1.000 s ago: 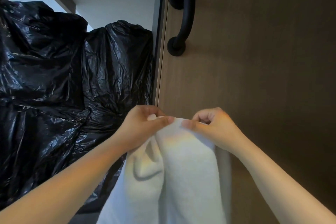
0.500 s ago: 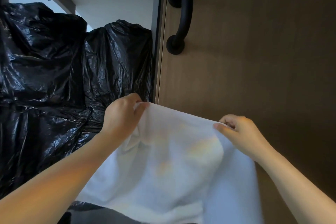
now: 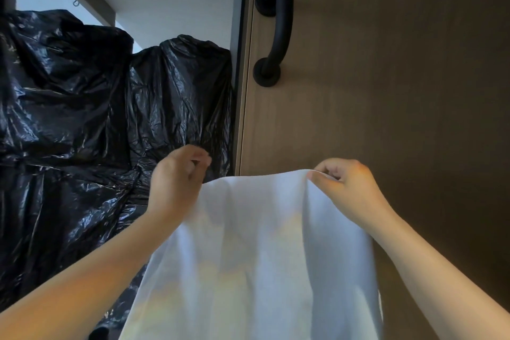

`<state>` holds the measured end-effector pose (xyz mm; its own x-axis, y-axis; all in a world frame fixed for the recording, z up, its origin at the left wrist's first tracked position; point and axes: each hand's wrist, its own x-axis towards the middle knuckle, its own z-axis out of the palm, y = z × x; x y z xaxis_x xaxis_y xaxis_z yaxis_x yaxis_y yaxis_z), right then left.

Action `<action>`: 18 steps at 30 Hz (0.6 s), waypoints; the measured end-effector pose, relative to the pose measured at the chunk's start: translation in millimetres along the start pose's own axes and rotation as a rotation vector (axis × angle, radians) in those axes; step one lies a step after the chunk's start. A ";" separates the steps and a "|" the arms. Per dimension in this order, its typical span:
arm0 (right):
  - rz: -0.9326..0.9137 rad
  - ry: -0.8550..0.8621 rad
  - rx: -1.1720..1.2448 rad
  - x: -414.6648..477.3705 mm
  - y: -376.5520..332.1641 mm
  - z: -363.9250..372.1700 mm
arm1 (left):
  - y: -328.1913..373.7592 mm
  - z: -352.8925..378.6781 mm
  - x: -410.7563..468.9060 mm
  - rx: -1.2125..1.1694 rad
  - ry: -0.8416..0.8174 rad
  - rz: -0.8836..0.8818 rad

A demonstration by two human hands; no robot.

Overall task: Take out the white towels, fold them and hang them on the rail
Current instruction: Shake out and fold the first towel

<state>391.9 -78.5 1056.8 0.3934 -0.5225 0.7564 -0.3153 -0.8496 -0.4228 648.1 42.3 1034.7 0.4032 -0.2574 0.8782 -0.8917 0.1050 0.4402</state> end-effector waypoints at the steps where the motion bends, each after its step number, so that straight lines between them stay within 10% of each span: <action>1: 0.019 -0.018 0.024 1.4 -2.3 1.8 | 10.3 -0.2 -6.1 -0.053 -0.030 0.024; 10: -0.105 -0.154 0.171 2.1 -37.3 11.3 | 50.0 19.0 -23.5 -0.419 -0.501 -0.048; 18: -0.140 -0.128 0.240 0.1 -39.3 6.3 | 42.2 26.3 -29.2 -0.677 -0.541 -0.144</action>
<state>409.7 -45.6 1070.2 0.5294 -0.3906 0.7531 -0.0433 -0.8990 -0.4358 593.3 29.0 1022.7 0.1966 -0.7139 0.6721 -0.4572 0.5397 0.7069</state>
